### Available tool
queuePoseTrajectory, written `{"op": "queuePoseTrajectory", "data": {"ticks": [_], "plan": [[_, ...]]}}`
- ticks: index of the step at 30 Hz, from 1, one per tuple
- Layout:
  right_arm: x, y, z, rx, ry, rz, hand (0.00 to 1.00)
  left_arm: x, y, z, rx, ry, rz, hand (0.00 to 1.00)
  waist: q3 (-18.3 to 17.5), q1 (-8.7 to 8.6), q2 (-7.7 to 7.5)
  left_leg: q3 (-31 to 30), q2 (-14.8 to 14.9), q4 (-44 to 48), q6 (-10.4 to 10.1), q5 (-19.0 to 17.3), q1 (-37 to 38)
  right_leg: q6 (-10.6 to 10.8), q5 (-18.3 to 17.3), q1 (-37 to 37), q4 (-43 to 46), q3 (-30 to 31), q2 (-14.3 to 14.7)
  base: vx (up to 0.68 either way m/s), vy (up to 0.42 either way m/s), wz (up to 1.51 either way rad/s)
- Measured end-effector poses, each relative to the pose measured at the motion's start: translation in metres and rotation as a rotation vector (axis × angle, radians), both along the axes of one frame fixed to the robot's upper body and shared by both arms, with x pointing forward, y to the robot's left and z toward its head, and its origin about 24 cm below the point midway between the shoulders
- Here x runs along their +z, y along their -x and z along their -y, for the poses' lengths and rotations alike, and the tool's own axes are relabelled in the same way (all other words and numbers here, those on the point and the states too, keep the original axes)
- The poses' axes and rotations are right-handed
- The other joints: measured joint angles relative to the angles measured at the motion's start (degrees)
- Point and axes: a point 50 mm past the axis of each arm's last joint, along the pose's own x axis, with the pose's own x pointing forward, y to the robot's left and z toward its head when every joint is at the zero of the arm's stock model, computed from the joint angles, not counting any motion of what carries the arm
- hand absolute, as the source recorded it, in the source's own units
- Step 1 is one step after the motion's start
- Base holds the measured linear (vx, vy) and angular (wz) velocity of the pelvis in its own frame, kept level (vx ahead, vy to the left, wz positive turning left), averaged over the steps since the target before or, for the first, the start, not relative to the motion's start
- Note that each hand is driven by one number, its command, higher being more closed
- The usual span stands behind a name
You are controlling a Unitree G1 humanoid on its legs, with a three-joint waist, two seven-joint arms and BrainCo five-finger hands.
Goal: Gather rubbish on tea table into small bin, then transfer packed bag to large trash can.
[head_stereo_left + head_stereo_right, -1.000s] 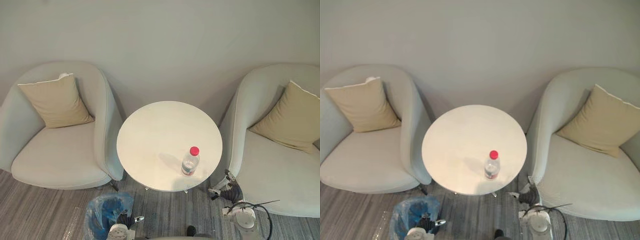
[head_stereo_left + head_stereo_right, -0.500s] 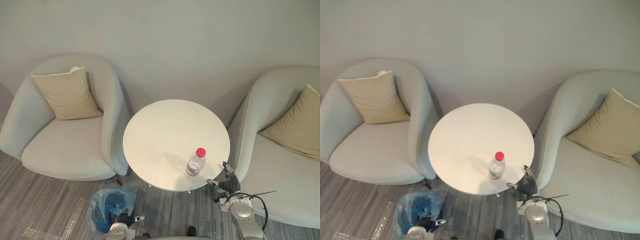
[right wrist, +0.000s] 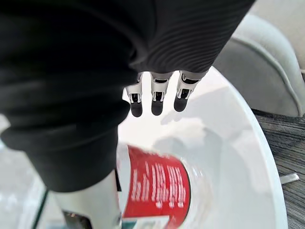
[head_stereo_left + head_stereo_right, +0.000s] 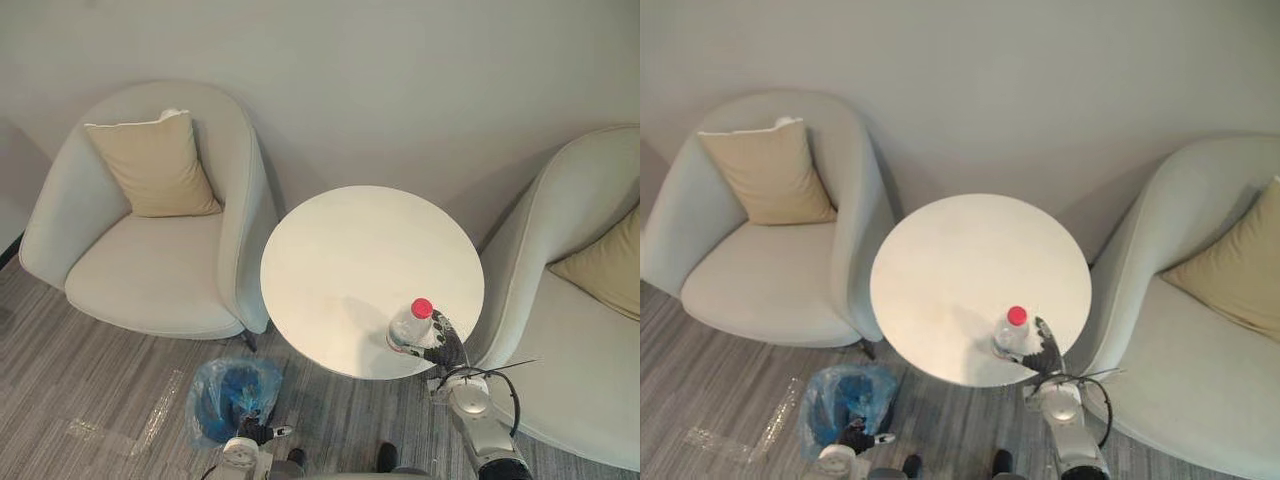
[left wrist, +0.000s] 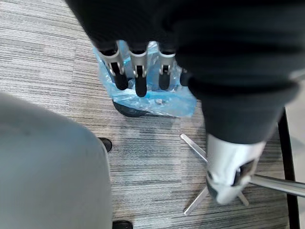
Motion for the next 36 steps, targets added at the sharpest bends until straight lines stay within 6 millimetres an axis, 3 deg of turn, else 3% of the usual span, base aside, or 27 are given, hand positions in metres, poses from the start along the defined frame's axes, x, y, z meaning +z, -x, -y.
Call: {"op": "queuePoseTrajectory", "data": {"ticks": [8, 9, 23, 27, 31, 36], "plan": [[0.002, -0.011, -0.009, 0.027, -0.001, 0.007, 0.0, 0.001, -0.005, 0.001, -0.012, -0.003, 0.011, 0.0, 0.9, 0.55, -0.09, -1.3, -0.7, 0.2, 0.3, 0.5, -0.7, 0.0, 0.0, -0.1, 0.0, -0.9, -0.5, -0.02, 0.014, 0.07], [0.002, -0.012, -0.011, 0.033, 0.0, 0.008, 1.0, 0.002, -0.006, 0.001, -0.013, -0.004, 0.015, 0.0, 1.3, 0.65, -0.16, -1.6, -0.7, 0.2, 0.3, 0.6, -0.8, 0.0, 0.0, -0.1, 0.0, -1.2, -0.6, -0.04, 0.007, 0.1], [0.008, -0.027, -0.018, 0.045, -0.016, 0.026, 1.0, 0.003, -0.008, 0.001, -0.007, -0.001, 0.021, 0.0, 1.5, 1.18, -0.15, -3.0, -0.8, 0.2, 0.2, 0.7, -1.6, 0.0, 0.0, -0.2, 0.0, -1.8, -0.6, 0.0, 0.007, 0.04], [0.022, -0.027, -0.018, 0.043, -0.028, 0.095, 1.0, 0.003, -0.008, 0.001, -0.007, -0.001, 0.02, 0.0, 1.5, 1.11, -0.13, -3.0, -0.8, 0.2, 0.2, 0.7, -1.5, 0.0, 0.0, -0.2, 0.0, -1.7, -0.6, 0.0, 0.0, 0.0], [0.038, -0.018, -0.013, 0.026, -0.041, 0.171, 1.0, 0.003, -0.008, 0.0, -0.009, -0.001, 0.019, 0.0, 1.5, 0.91, -0.15, -2.6, -0.8, 0.2, 0.2, 0.6, -1.2, 0.0, 0.0, -0.1, 0.0, -1.2, -0.6, -0.01, 0.014, -0.05], [0.038, -0.001, -0.005, -0.003, -0.05, 0.177, 1.0, 0.002, -0.007, 0.0, -0.016, -0.008, 0.006, 0.0, 1.5, 0.36, -0.17, -1.6, -0.7, 0.0, 0.2, 0.6, 0.2, 0.0, 0.0, 0.5, 0.0, 0.2, -0.5, -0.01, 0.02, -0.13]]}}
